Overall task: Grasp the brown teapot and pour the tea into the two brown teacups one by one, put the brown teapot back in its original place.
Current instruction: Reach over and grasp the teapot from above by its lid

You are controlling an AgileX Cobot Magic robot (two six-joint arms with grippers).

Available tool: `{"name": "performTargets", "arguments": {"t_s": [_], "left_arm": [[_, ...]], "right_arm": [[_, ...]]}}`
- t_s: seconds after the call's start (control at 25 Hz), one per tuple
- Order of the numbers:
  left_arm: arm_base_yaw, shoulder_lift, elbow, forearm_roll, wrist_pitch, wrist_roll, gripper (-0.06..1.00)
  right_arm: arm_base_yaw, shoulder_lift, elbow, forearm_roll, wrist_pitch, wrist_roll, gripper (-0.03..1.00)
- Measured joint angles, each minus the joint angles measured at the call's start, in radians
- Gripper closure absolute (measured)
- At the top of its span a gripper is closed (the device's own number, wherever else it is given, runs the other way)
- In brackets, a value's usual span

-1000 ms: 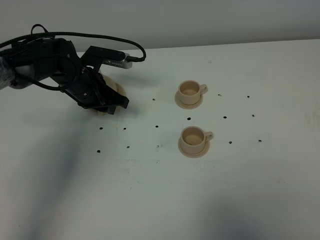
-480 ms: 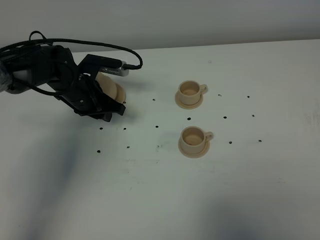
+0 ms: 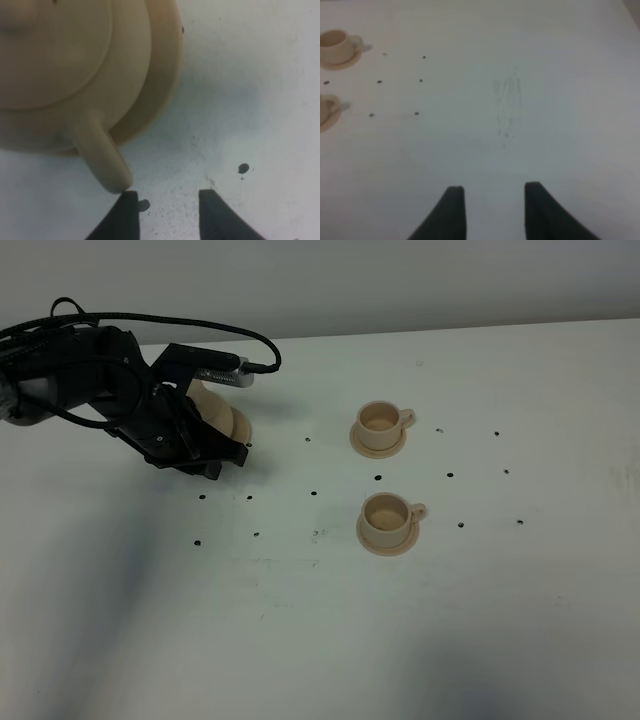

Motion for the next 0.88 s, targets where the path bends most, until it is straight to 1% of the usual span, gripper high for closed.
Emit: {"name": "performTargets", "arguments": {"t_s": [0.32,0.68,0.88], "left_arm": [[0.006,0.000,0.005,0.000,0.002,-0.002,0.66],[0.040,0.000,0.031,0.010,-0.013,-0.008,0.66],[0.040,0.000,0.031,0.002,-0.047,-0.011,0.66]], "right_arm": [[0.000,0.000,0.000,0.000,0.000,0.000,0.66],[0.000,0.000,0.000,0.000,0.000,0.001,0.66],[0.000,0.000,0.000,0.000,0.000,0.001,0.66]]}}
